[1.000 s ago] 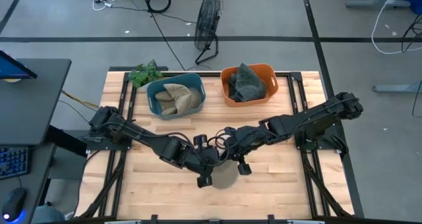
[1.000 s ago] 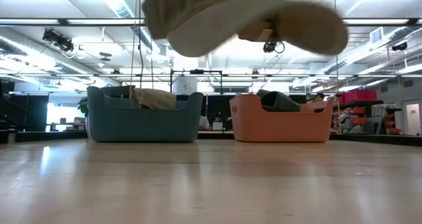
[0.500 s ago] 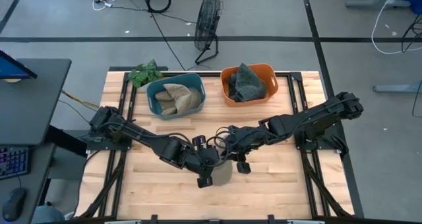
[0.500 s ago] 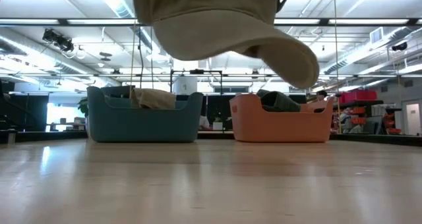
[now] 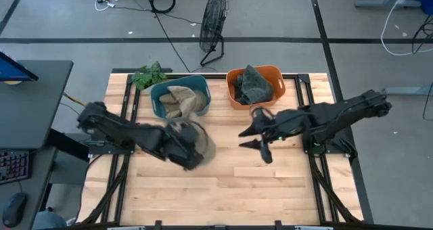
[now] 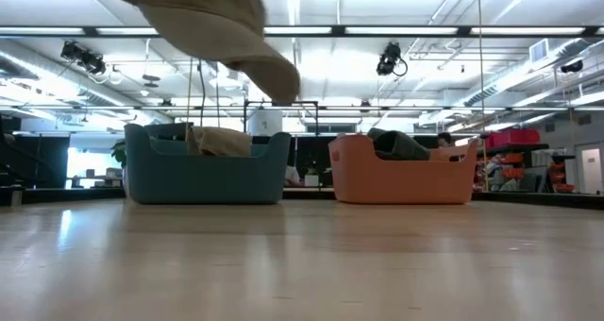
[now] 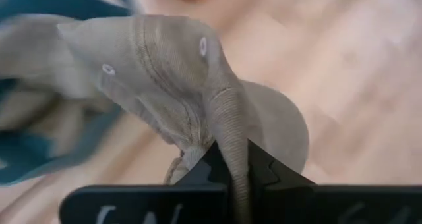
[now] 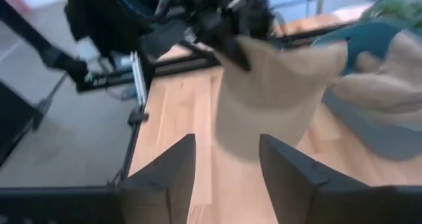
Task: Pick & Place hat
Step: Put the brown cap into the green bin
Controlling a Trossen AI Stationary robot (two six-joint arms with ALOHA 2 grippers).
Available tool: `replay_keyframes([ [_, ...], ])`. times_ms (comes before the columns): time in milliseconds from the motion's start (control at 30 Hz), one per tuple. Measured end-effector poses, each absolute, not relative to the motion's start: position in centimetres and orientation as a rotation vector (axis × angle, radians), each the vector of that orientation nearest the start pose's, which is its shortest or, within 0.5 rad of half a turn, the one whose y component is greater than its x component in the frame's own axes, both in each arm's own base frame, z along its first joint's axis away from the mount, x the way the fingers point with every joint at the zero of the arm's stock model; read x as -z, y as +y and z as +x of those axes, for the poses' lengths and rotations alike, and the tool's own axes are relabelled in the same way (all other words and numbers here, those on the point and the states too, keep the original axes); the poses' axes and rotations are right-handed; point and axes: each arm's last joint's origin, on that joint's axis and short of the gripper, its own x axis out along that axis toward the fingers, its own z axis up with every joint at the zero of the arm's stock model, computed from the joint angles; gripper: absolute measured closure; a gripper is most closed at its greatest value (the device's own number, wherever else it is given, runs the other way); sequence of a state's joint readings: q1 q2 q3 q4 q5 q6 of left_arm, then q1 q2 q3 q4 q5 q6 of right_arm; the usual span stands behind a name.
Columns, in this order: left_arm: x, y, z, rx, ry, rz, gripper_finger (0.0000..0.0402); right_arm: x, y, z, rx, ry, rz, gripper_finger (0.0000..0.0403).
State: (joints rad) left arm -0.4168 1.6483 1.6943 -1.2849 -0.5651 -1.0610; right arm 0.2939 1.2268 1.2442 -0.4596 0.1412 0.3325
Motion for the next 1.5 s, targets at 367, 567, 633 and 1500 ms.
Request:
replay_keyframes([
  [367,-39.0,-6.0,23.8,-1.035,0.608,-0.458,0.0394,-38.4,6.9,24.2,-0.071,0.416,0.237,0.0240],
  [567,-38.7,-2.3,25.0,-1.197,0.549,-0.478,0.0394,-38.3,6.8,24.3,-0.030,0.415,0.227,0.0240],
  [633,-38.2,-1.0,25.7,-1.263,0.546,-0.493,0.0392,-38.3,6.7,24.3,-0.023,0.413,0.225,0.0240],
  [1500,-26.7,7.7,34.9,-1.566,0.790,-0.570,0.0390,-37.4,6.6,23.9,-0.007,0.504,0.200,0.0240],
])
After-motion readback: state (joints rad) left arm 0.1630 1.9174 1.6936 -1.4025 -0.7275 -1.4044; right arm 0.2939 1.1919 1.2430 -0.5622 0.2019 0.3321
